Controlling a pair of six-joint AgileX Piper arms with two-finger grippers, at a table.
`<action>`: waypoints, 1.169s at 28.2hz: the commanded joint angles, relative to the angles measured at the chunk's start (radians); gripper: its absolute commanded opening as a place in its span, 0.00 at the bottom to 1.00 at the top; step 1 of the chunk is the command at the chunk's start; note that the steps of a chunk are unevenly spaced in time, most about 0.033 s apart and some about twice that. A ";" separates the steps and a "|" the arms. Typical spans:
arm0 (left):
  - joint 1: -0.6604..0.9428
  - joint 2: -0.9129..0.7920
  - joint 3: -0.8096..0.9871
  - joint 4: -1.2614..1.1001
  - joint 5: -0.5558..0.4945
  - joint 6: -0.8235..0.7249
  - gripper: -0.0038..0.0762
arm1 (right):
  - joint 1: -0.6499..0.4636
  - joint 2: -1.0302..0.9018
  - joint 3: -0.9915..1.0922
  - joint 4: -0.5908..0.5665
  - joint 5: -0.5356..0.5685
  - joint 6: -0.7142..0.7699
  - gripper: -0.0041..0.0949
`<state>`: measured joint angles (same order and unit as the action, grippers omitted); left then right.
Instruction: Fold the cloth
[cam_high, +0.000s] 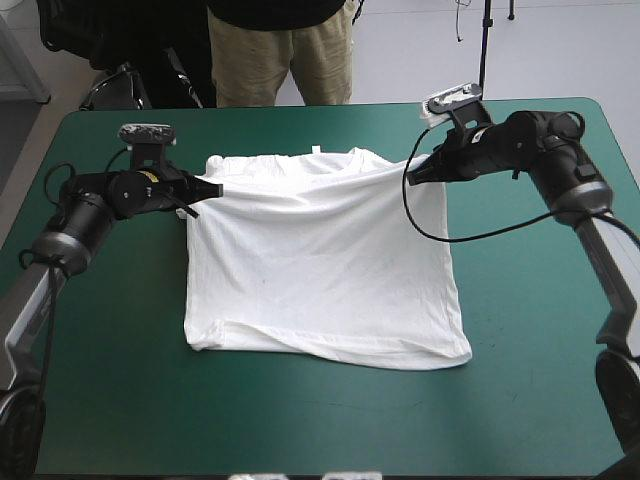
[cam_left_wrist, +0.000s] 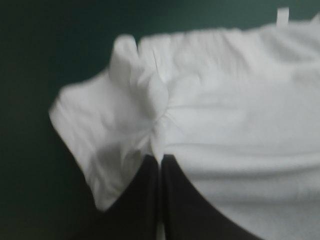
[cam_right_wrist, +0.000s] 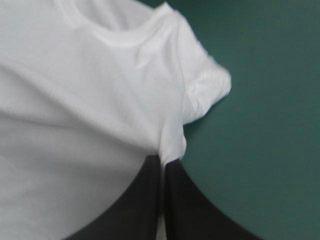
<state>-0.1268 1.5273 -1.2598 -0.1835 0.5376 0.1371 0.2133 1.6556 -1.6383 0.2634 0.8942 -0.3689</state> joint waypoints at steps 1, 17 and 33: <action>-0.004 -0.138 -0.059 -0.016 -0.112 0.025 0.03 | -0.004 -0.138 -0.063 -0.012 -0.056 -0.010 0.03; -0.004 -0.023 -0.250 -0.020 -0.554 0.078 0.03 | -0.004 -0.107 -0.186 -0.248 -0.517 -0.010 0.03; -0.004 0.129 -0.399 -0.021 -0.589 0.194 0.03 | -0.065 0.102 -0.184 -0.175 -0.750 0.013 0.02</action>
<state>-0.1268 1.6953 -1.6243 -0.1880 -0.1436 0.3222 0.1603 1.7976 -1.7935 0.0549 0.1338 -0.3576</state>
